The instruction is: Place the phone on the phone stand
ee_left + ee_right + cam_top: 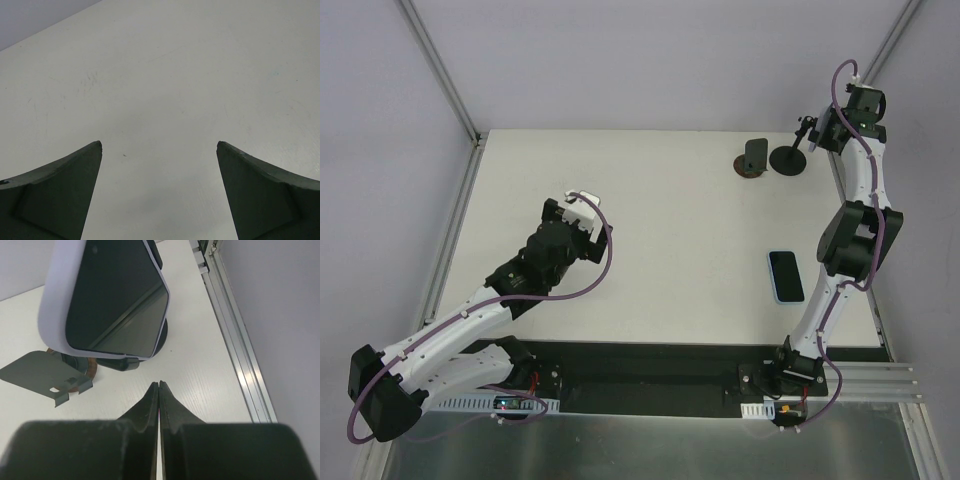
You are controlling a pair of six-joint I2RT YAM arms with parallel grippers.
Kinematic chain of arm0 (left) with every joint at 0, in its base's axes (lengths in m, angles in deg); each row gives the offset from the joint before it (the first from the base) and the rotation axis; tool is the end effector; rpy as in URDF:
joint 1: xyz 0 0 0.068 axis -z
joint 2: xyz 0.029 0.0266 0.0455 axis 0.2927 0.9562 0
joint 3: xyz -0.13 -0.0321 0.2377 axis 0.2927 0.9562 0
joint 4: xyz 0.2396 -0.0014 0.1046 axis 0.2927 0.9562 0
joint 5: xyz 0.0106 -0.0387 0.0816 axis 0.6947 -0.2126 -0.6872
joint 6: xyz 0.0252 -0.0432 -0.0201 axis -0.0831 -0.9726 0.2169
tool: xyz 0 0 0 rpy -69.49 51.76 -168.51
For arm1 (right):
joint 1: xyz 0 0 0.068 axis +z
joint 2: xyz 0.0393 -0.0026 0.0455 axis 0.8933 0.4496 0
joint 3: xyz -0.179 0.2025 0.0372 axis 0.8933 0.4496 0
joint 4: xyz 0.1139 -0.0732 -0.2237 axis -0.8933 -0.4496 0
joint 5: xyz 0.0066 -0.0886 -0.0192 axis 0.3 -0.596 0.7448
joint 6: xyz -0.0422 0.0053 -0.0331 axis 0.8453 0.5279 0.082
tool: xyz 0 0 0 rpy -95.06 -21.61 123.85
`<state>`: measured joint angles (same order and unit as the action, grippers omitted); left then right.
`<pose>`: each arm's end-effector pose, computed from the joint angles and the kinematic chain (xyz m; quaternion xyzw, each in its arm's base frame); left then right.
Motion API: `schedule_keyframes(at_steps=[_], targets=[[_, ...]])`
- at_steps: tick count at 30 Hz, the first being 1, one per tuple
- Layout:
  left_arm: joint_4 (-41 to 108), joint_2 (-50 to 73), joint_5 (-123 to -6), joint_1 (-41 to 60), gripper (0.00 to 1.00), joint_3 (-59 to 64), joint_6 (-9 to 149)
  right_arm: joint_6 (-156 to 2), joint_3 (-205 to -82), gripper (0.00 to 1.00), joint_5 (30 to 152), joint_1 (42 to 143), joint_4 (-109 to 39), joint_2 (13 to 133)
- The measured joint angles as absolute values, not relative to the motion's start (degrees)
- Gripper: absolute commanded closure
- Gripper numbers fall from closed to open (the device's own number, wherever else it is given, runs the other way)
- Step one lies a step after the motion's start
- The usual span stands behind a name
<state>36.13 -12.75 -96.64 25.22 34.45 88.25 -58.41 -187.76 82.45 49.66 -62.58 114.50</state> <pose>0.1666 -0.1316 0.3115 0.1921 0.7430 -0.0370 0.6400 0.4895 -0.1189 0.3264 0.0172 0.8710 -0.1110 0.4783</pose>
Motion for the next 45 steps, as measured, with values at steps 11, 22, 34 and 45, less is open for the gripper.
schedule_keyframes(at_steps=[11,22,34,45], targets=[[36.16,-12.64,-96.66,24.87,0.04,34.45,88.25,-57.97,-188.09,0.99,85.22,50.16,-57.34,116.75],[36.16,-12.66,-96.66,24.87,0.04,34.45,88.25,-58.59,-185.97,0.99,85.40,53.31,-55.09,116.66],[36.16,-12.95,-96.66,24.87,0.04,34.45,88.25,-57.34,-183.39,0.58,84.94,55.12,-56.48,114.54],[36.16,-13.60,-95.76,24.50,0.04,34.45,88.10,-47.18,-174.21,0.24,84.96,64.72,-61.99,105.75]])
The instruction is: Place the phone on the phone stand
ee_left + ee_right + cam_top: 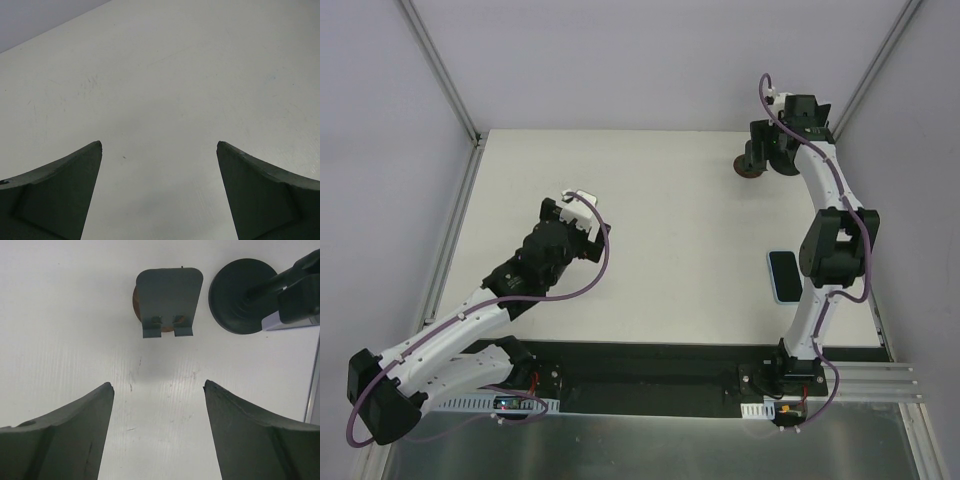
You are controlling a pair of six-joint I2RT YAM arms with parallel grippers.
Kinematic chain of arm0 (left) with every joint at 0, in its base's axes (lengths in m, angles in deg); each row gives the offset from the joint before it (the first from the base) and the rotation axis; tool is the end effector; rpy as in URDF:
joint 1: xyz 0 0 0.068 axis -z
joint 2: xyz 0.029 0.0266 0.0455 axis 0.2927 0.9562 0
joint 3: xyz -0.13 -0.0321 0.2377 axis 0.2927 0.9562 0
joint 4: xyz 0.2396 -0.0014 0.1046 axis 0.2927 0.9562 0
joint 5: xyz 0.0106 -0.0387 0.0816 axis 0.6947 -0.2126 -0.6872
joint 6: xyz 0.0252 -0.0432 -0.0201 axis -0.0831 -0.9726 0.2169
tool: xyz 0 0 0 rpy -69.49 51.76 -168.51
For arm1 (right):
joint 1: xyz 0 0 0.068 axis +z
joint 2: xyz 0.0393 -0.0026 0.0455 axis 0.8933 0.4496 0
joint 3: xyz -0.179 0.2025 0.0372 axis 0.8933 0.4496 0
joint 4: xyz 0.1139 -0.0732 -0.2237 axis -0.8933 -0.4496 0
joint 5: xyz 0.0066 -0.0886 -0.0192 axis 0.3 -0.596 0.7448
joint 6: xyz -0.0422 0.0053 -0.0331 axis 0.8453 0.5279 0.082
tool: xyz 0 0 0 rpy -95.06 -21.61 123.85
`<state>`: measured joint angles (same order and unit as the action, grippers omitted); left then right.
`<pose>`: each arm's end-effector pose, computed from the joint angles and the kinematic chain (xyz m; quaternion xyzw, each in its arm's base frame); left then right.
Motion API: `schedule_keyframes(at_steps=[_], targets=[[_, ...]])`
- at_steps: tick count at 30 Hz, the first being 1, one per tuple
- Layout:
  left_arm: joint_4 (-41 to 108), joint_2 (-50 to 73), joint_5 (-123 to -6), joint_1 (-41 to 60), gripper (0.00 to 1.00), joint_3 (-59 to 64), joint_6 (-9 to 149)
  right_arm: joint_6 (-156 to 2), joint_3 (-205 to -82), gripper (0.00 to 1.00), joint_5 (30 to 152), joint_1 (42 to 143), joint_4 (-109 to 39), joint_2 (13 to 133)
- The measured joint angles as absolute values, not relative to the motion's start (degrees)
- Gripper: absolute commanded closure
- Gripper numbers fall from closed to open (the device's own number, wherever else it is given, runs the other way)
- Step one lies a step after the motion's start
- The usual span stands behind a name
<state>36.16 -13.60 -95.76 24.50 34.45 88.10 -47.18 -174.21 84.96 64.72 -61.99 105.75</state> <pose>0.1658 -0.1280 0.3143 0.1885 0.7400 -0.0422 0.6443 0.4667 0.0130 0.3178 -0.1949 0.8668 -0.0699 0.4536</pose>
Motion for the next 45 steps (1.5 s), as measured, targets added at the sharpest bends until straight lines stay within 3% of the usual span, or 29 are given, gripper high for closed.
schedule_keyframes(at_steps=[8,13,17,21,24,34,37,45], targets=[[36.16,-13.73,-95.68,24.50,0.04,34.45,88.10,-41.41,-182.36,0.35,87.13,63.14,-68.33,115.00],[36.16,-13.73,-95.68,24.50,0.04,34.45,88.10,-38.87,-186.38,0.54,88.35,63.01,-71.37,119.79],[36.16,-13.49,-95.68,24.50,0.05,34.45,88.10,-39.64,-186.49,0.55,88.37,63.12,-71.78,120.31],[36.16,-12.93,-95.68,24.50,0.05,34.45,88.10,-42.13,-180.11,0.40,87.45,63.12,-66.95,116.09],[36.18,-12.77,-95.68,24.50,0.05,34.45,88.08,-44.55,-173.11,0.39,86.34,62.64,-64.05,110.10],[36.18,-12.79,-95.63,24.50,0.05,34.43,88.08,-49.69,-174.62,0.55,85.90,56.26,-57.64,104.42],[36.18,-12.77,-95.63,24.50,0.05,34.43,88.08,-50.04,-176.76,0.66,85.99,56.48,-57.21,105.80],[36.18,-12.75,-95.63,24.50,0.05,34.43,88.08,-50.30,-178.88,0.68,85.97,57.24,-56.44,109.45]])
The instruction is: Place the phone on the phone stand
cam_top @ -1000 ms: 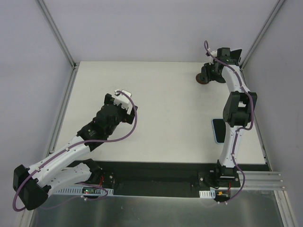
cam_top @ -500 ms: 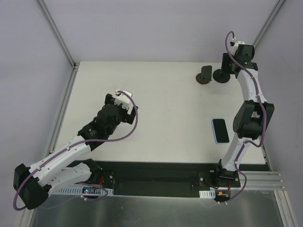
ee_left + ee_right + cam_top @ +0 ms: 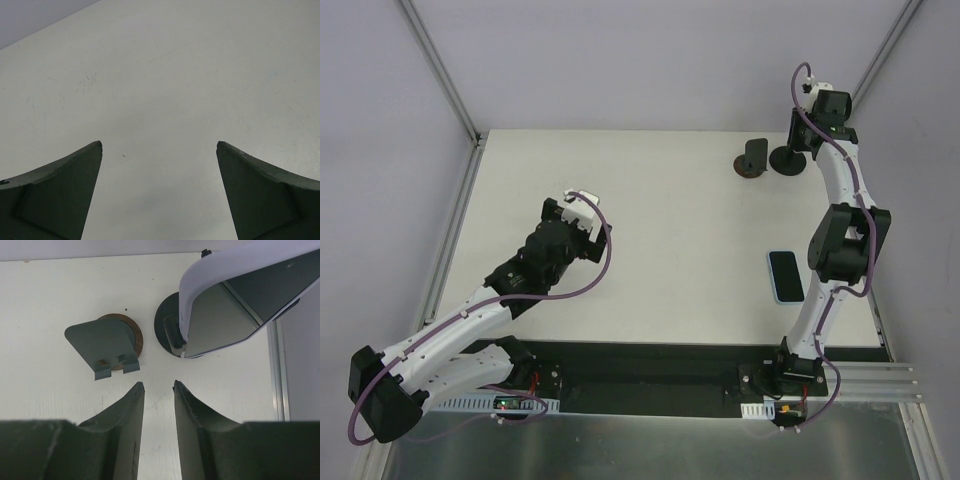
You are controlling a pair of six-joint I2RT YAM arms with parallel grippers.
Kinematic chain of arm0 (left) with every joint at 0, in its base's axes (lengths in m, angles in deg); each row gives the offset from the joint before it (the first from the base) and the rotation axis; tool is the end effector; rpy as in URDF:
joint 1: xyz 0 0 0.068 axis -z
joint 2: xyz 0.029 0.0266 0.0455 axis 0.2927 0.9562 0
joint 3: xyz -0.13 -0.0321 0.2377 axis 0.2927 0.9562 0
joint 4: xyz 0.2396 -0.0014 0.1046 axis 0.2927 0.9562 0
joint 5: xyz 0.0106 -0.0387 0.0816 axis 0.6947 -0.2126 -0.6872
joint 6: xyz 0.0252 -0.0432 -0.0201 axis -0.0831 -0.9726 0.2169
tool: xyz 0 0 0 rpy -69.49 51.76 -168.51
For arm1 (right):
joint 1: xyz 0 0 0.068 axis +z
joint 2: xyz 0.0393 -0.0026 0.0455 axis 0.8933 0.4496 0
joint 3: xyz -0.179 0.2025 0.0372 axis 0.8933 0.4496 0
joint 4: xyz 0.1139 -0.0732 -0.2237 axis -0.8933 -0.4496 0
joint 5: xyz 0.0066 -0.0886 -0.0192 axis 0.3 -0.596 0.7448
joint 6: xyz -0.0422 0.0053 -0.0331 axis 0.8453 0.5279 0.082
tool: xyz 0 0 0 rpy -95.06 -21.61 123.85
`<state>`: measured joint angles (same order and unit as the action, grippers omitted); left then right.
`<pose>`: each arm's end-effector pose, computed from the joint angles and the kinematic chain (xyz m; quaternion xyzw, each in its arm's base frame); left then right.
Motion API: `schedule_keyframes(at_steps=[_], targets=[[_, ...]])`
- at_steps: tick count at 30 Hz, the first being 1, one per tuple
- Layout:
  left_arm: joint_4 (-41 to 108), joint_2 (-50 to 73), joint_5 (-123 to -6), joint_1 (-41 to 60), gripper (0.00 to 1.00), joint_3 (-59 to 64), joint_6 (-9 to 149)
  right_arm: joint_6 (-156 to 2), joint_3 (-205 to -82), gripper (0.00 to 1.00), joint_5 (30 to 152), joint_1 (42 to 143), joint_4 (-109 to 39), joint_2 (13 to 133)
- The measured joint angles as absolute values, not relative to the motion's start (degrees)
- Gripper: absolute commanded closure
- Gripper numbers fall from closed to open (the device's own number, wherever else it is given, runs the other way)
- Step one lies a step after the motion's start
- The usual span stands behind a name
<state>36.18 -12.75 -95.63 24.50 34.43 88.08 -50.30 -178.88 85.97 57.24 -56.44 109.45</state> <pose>0.1680 -0.1301 0.3115 0.1920 0.7437 -0.0406 0.6391 0.4859 -0.0495 0.3253 -0.1160 0.8530 -0.0913 0.5006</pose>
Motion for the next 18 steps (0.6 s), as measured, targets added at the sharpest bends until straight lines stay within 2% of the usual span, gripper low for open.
schedule_keyframes(at_steps=[18], targets=[[36.18,-12.01,-95.63,24.11,0.05,34.41,88.08,-48.93,-186.42,0.68,84.04,57.57,-55.06,115.48]])
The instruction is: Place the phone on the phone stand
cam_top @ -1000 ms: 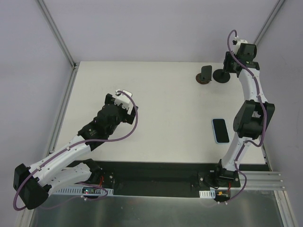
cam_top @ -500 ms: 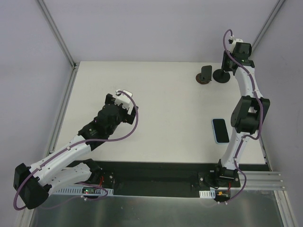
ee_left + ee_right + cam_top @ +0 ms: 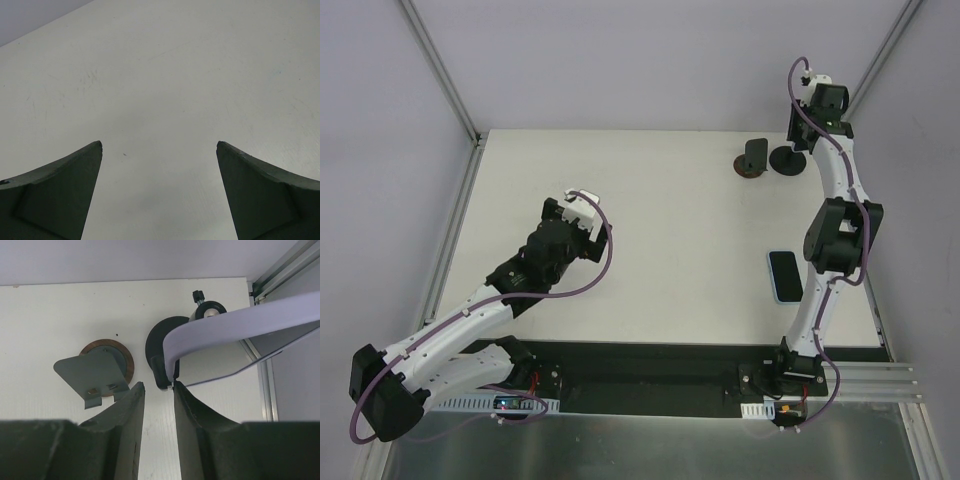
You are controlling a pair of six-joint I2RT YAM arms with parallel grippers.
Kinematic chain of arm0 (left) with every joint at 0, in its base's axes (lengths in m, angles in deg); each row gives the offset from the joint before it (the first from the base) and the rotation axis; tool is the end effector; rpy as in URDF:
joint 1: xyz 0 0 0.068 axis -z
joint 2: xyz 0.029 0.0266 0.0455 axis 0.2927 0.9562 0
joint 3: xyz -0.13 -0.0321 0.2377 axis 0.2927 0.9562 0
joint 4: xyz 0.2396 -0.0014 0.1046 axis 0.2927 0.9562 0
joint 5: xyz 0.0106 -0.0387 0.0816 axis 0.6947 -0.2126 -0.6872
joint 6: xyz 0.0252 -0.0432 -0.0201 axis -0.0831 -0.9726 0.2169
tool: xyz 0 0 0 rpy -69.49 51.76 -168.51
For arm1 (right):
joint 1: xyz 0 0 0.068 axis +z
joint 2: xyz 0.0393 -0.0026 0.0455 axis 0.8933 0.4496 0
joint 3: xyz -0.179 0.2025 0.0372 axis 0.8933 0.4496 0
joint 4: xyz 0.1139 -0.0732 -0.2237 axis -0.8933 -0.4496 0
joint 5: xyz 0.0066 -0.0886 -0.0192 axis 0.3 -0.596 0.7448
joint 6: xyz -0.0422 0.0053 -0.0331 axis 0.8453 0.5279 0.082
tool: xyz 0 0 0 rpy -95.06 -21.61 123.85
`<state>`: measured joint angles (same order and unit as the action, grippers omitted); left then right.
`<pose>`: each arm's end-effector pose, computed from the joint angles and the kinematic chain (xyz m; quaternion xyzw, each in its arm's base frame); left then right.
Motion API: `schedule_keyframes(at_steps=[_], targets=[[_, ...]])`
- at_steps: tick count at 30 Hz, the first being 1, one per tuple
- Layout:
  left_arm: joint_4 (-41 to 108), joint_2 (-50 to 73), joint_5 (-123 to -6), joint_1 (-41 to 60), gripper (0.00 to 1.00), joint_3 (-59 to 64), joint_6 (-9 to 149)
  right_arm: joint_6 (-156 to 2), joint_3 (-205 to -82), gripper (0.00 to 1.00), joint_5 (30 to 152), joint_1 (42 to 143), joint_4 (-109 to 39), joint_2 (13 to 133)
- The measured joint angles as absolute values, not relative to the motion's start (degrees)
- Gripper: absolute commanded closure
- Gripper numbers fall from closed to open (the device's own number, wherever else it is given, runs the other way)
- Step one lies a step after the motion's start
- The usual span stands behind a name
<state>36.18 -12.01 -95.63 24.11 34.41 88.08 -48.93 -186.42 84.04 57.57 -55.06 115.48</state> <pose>0.1708 -0.1306 0.3091 0.1920 0.7475 -0.0362 0.6349 0.5115 -0.0505 0.3226 -0.1187 0.8396 -0.1151 0.5175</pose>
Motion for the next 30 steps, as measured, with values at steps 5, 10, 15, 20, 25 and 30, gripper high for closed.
schedule_keyframes(at_steps=[5,10,15,20,25,30], targets=[[36.18,-12.01,-95.63,24.11,0.05,34.37,88.08,-48.84,-188.30,0.68,83.83,58.12,-54.80,117.19],[36.18,-12.01,-95.63,23.76,0.05,34.34,88.08,-48.84,-189.07,0.66,83.78,58.90,-54.82,117.82],[36.18,-12.03,-95.63,23.76,0.05,34.34,88.08,-48.58,-186.21,0.52,82.21,59.56,-54.15,116.49],[36.18,-12.14,-95.55,23.76,0.05,34.32,87.88,-46.61,-173.03,0.47,82.19,60.59,-54.50,109.36],[36.18,-12.49,-95.26,23.76,0.05,34.30,87.20,-43.42,-170.38,0.62,85.99,61.50,-58.12,108.40],[36.18,-12.97,-95.24,23.76,0.05,34.30,87.01,-40.80,-174.88,0.91,86.89,62.16,-62.12,113.91]])
